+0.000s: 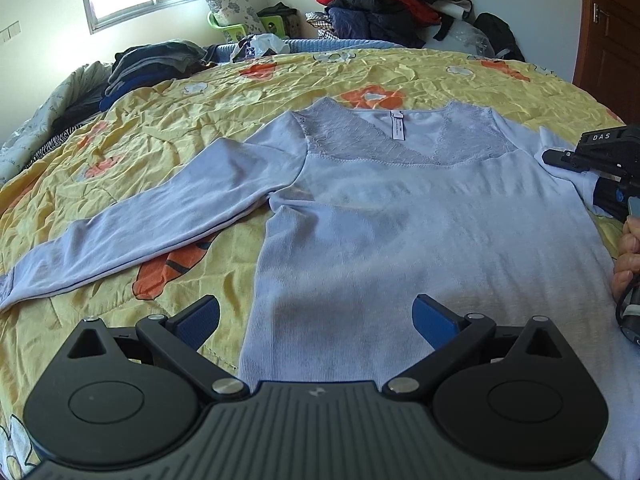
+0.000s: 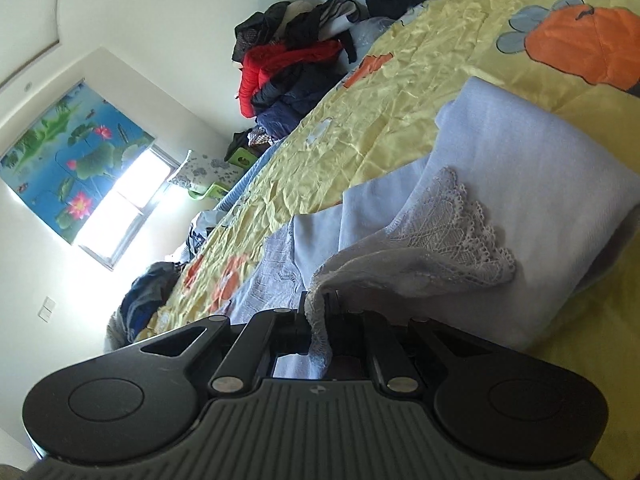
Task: Fold small clothes
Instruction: 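Lift the sleeve and carry it across the shirt body with the right gripper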
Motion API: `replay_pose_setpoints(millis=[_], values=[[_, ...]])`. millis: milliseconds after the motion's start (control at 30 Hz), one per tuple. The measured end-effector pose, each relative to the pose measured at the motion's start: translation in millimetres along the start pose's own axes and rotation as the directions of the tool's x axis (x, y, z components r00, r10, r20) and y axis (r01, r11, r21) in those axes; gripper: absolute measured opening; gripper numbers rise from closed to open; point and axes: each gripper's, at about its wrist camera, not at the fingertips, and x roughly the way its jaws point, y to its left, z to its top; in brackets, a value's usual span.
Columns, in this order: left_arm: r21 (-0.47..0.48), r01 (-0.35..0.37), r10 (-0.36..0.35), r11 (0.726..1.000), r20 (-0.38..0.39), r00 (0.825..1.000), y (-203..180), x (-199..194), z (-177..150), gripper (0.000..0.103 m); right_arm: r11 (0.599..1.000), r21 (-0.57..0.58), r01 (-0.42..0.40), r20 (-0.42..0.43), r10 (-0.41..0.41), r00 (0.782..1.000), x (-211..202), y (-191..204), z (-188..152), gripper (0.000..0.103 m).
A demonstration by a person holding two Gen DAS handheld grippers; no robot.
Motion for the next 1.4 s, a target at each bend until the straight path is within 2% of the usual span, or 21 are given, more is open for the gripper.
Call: replay_pose_setpoints(millis=[100, 300, 633, 967, 1400], values=[[0.0, 0.002, -0.002, 1.0, -0.001, 1.0, 0, 0, -1, 0.103, 0.998, -0.055, 0.022, -0.001, -0.022, 1.0, 2, 9, -3, 0.011], [-0.012, -0.003, 0.003, 1.0, 0.002, 1.0, 4, 0, -2, 0.103, 0.995, -0.092, 0.044, 0.005, -0.044, 0.999, -1, 14, -6, 0.011], [-0.058, -0.002, 0.002, 0.998, -0.001, 1.0, 20, 3, -8, 0.103, 0.968, -0.208, 0.136, 0.019, -0.135, 0.991, 2, 36, -12, 0.011], [-0.056, -0.008, 0.008, 0.998, -0.002, 1.0, 23, 5, -12, 0.103, 0.904, -0.352, 0.242, 0.042, -0.243, 0.969, 8, 58, -19, 0.011], [-0.046, -0.005, 0.005, 0.999, -0.005, 1.0, 21, 6, -13, 0.103, 0.83, -0.468, 0.302, 0.066, -0.308, 0.949, 15, 79, -29, 0.016]])
